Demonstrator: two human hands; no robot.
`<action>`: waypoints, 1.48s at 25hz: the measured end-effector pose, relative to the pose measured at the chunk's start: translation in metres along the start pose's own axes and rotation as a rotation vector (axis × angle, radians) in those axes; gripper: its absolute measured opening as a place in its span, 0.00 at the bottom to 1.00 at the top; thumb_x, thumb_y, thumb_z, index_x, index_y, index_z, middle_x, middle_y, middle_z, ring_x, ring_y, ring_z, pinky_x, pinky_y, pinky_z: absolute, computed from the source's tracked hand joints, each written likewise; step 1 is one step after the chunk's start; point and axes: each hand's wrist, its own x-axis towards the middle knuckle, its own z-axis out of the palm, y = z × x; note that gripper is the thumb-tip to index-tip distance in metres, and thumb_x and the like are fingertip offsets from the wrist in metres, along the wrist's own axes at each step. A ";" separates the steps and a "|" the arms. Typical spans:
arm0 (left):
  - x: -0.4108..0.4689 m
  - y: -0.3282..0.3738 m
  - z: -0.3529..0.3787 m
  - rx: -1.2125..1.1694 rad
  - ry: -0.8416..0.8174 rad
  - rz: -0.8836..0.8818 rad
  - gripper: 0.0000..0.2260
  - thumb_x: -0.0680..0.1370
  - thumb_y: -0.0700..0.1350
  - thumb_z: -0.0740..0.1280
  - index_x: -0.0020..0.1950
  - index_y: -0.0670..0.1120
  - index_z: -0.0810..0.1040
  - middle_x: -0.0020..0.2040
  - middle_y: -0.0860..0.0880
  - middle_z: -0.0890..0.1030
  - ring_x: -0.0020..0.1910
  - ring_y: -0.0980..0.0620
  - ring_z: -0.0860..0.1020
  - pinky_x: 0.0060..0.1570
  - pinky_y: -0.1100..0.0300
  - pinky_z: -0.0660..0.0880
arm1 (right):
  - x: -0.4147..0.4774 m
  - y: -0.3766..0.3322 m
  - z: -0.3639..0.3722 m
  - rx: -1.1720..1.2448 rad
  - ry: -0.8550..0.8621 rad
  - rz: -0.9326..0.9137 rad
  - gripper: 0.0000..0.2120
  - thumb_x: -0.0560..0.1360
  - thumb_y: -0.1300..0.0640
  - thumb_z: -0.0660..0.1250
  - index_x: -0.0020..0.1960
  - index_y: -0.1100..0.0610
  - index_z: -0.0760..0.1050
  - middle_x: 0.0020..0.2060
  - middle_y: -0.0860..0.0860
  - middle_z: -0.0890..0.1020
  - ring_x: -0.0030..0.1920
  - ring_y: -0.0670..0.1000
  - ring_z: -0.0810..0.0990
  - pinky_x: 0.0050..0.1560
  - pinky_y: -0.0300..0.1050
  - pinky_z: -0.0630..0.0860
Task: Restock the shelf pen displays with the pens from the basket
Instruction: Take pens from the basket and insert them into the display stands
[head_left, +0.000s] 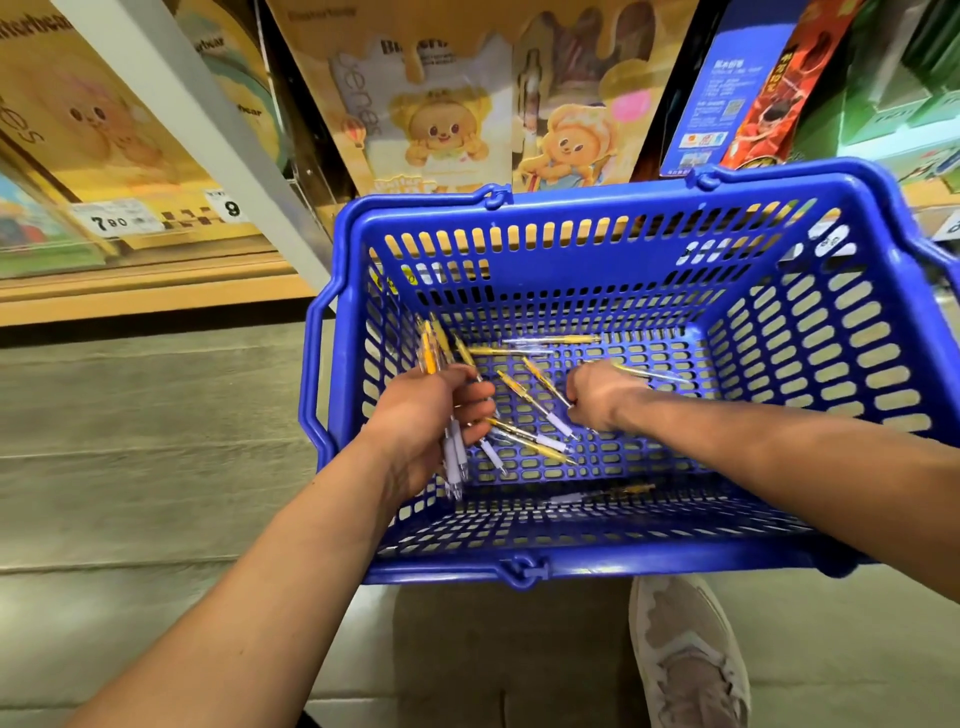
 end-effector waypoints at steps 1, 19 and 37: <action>0.001 0.000 0.000 -0.004 -0.002 -0.004 0.08 0.85 0.41 0.61 0.56 0.41 0.78 0.42 0.44 0.86 0.40 0.48 0.84 0.43 0.53 0.83 | -0.001 -0.002 -0.001 -0.008 -0.003 0.003 0.09 0.78 0.52 0.68 0.52 0.57 0.81 0.42 0.53 0.82 0.39 0.54 0.80 0.38 0.43 0.80; 0.001 0.003 -0.003 0.019 0.043 0.082 0.06 0.86 0.41 0.59 0.58 0.41 0.73 0.40 0.47 0.79 0.43 0.47 0.83 0.48 0.45 0.84 | -0.035 -0.038 -0.032 0.755 -0.118 -0.302 0.05 0.77 0.54 0.72 0.51 0.55 0.84 0.42 0.50 0.88 0.44 0.49 0.87 0.50 0.43 0.83; 0.001 -0.003 -0.010 0.008 0.046 0.003 0.11 0.86 0.42 0.61 0.67 0.40 0.73 0.54 0.42 0.85 0.45 0.46 0.84 0.50 0.47 0.83 | -0.035 -0.044 -0.043 1.075 -0.386 -0.376 0.08 0.76 0.59 0.73 0.54 0.58 0.81 0.48 0.55 0.87 0.48 0.50 0.87 0.52 0.42 0.82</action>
